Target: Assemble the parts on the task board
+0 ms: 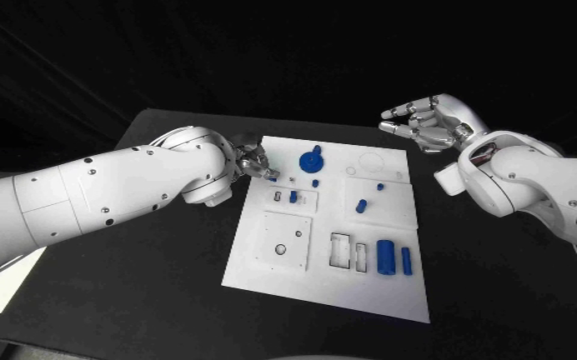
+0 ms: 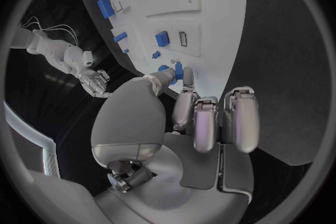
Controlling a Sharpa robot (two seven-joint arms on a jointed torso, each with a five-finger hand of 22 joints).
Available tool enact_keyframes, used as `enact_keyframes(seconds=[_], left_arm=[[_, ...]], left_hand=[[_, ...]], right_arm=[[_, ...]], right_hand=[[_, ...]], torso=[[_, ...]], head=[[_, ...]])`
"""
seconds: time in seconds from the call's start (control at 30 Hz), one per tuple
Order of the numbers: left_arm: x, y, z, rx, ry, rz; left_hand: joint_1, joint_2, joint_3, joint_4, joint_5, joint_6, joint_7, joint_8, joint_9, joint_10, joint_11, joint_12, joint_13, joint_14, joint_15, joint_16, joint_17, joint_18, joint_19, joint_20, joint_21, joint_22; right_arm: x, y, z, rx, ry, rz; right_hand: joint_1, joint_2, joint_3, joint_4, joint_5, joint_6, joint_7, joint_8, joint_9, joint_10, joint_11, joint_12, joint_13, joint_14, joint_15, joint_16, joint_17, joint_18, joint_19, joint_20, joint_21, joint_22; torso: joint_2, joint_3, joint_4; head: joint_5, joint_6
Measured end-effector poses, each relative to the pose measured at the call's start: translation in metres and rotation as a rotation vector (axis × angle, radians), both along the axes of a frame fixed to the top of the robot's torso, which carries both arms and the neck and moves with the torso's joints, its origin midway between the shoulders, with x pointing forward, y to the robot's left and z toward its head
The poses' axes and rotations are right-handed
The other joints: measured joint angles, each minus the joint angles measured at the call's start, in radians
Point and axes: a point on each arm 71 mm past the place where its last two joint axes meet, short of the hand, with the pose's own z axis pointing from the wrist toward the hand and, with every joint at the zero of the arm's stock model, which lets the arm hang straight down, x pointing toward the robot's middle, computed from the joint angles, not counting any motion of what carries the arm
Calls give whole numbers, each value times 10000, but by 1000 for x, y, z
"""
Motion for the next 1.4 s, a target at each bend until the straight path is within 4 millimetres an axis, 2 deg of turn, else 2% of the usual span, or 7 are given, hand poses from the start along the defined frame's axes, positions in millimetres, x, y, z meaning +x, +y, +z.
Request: enact_keyframes(seconds=[0.5, 1.4], left_arm=[[-9, -5, -13, 204, -20, -255], [-10, -18, -23, 1101, 403, -748]], left_hand=[[-118, -119, 163, -106, -38, 5, -1, 0, -2, -1, 1, 31, 7, 0, 1, 0, -1, 0, 0, 0, -1, 0], [-126, -128, 239, -186, -110, 37, 1, 33, -6, 35, -35, 31, 35, -1, 2, 0, 6, 0, 0, 0, -1, 0]], right_arm=[[0, 1, -2, 64, 97, 9], [0, 2, -3, 91, 127, 40]], right_hand=[[1, 0, -17, 17, 0, 0, 0, 0, -2, 0, 0, 0, 0, 0, 0, 0, 0, 0, 0, 0, 0, 0], [1, -1, -28, 28, 0, 0, 0, -1, -4, 0, 0, 0, 0, 0, 0, 0, 5, 0, 0, 0, 0, 0]], torso=[[7, -6, 7], [6, 4, 4]], head=[[-37, -96], [-39, -193]])
